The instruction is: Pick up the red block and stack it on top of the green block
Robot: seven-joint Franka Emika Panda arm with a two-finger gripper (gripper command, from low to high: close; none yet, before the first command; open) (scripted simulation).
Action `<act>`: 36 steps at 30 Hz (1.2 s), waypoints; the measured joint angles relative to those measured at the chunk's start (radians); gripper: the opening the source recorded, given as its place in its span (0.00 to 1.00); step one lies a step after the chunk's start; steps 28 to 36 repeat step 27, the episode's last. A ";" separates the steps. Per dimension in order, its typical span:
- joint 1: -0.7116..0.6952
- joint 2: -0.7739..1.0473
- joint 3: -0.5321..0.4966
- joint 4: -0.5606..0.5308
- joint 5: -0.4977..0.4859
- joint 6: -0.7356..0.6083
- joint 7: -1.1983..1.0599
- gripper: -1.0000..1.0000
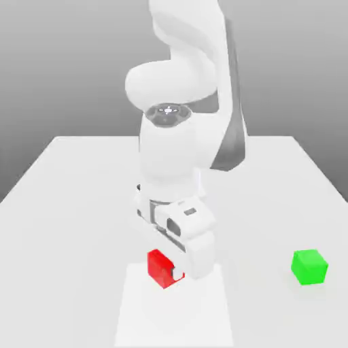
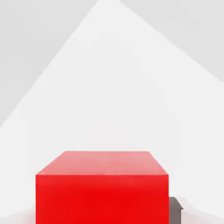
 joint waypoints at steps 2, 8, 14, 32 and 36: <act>-0.001 -0.022 -0.005 -0.006 -0.029 -0.019 0.022 0.00; 0.093 -0.049 0.103 0.027 -0.056 -0.085 0.100 0.00; 0.292 -0.058 0.283 0.095 -0.068 -0.161 0.203 0.00; 0.372 0.135 0.391 0.140 0.061 -0.017 0.150 1.00; 0.372 0.135 0.391 0.140 0.061 -0.017 0.150 1.00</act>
